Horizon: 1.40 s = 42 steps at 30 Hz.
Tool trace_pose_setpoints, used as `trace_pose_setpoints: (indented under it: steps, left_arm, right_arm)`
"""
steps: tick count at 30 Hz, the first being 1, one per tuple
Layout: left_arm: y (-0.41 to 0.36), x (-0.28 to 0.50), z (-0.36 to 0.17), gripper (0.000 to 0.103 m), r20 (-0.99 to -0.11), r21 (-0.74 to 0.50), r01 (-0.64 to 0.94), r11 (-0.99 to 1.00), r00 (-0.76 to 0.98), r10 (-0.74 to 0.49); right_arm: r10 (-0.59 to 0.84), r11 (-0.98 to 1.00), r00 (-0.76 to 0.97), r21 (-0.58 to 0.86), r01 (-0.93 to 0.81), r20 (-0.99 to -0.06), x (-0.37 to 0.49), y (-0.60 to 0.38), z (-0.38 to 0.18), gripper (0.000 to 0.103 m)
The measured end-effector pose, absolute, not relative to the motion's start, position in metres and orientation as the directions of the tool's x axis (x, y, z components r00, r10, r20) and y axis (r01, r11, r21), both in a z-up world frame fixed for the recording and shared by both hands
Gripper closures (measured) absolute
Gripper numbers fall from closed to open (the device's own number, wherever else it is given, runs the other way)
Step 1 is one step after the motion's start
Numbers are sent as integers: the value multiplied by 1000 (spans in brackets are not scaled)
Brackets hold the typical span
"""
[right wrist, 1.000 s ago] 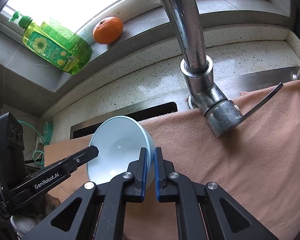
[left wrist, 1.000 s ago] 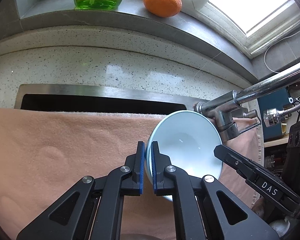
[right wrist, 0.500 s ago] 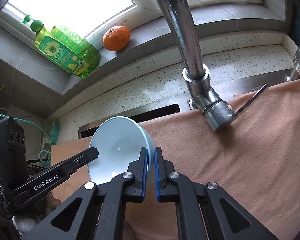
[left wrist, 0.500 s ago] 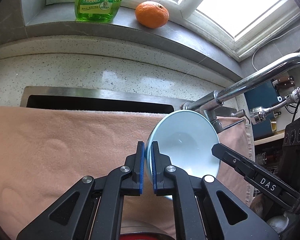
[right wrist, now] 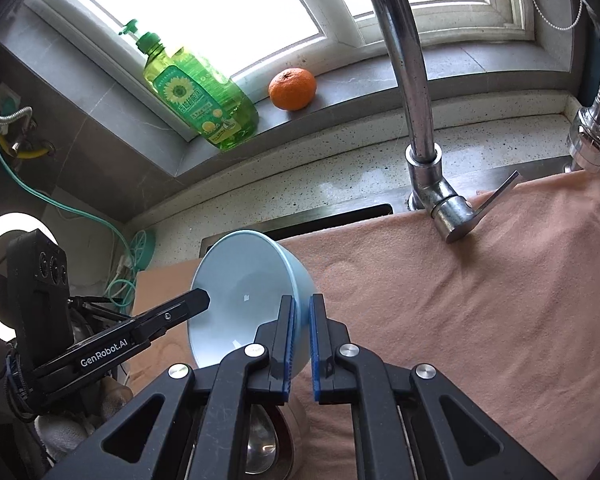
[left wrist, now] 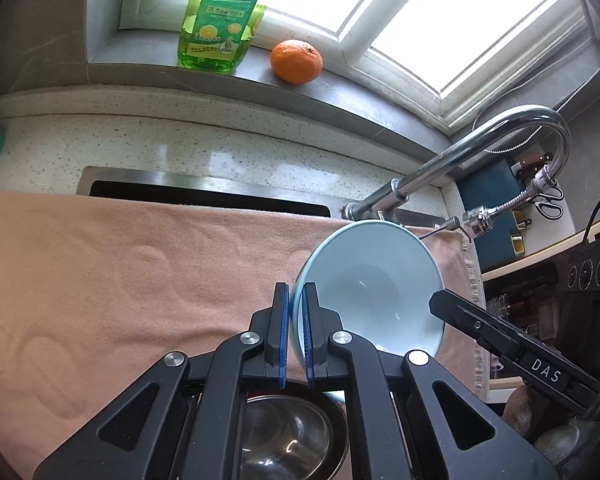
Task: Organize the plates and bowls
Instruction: 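Lift the light blue bowl with both tools and carry it over the red bowl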
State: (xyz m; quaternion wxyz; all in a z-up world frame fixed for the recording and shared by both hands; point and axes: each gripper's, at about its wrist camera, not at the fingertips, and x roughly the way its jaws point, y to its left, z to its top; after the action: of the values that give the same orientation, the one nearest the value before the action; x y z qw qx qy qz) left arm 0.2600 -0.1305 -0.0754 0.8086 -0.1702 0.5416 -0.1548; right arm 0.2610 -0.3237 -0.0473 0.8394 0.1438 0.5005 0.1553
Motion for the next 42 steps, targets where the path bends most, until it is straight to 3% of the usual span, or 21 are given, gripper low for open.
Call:
trace_pose_setpoints:
  steps: [18,42]
  left_arm:
    - [-90,195,-79,98,-832,-435,54,899,359,-424]
    - [-92,170,-102,97,-869,-390,69,918,301,-392]
  right_arm:
    - [425,905,422,378,-193,-801,185,-286,-57,96]
    - [389,921,345,354,-163,-854,162,-282,-105,96]
